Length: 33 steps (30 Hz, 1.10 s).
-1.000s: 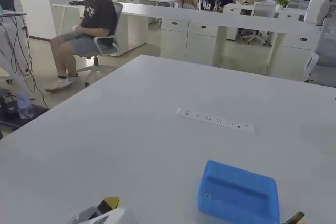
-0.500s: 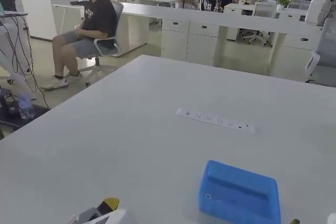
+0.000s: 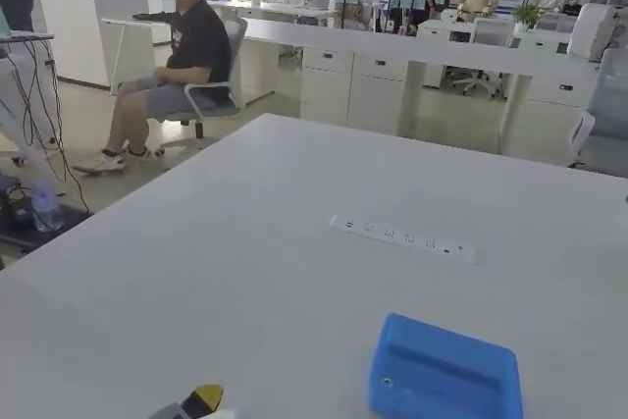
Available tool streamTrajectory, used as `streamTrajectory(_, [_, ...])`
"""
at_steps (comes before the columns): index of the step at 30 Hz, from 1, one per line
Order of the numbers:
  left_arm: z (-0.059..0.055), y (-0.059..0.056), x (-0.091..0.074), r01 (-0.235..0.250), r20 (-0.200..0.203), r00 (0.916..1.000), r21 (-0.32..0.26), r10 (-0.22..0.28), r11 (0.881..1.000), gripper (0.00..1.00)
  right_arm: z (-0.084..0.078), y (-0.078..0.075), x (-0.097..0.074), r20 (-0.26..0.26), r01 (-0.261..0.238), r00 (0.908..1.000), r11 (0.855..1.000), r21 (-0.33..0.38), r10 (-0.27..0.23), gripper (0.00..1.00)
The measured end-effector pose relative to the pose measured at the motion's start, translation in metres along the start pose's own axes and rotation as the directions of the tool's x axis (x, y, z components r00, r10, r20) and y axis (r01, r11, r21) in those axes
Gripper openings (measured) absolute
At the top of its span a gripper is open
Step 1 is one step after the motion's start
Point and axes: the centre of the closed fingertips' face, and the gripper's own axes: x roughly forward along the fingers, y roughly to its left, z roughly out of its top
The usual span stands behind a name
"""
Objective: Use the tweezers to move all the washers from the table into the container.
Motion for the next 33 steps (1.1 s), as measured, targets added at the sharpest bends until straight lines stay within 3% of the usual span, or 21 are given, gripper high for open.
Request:
streamTrajectory(10, [0.004, -0.002, -0.005, -0.005, 0.013, 0.9999, 0.012, 0.004, 1.0, 0.98, 0.003, -0.002, 0.006, -0.037, -0.001, 0.9993, 1.0, -0.001, 0.001, 0.04])
streamTrajectory(16, [0.007, -0.003, -0.007, -0.006, 0.017, 0.9998, 0.021, 0.005, 1.0, 0.98, 0.015, 0.001, -0.002, 0.001, -0.019, 0.9998, 0.999, 0.031, 0.019, 0.04])
streamTrajectory(23, [0.014, -0.008, -0.007, 0.004, 0.034, 0.9994, 0.026, -0.004, 1.0, 0.98, 0.036, 0.006, -0.014, 0.039, -0.027, 0.9989, 0.999, 0.027, 0.026, 0.04])
streamTrajectory(33, [0.015, -0.009, -0.006, 0.006, 0.036, 0.9993, 0.027, -0.007, 1.0, 0.98, 0.064, 0.012, -0.022, 0.095, -0.058, 0.9938, 0.998, 0.014, 0.056, 0.04])
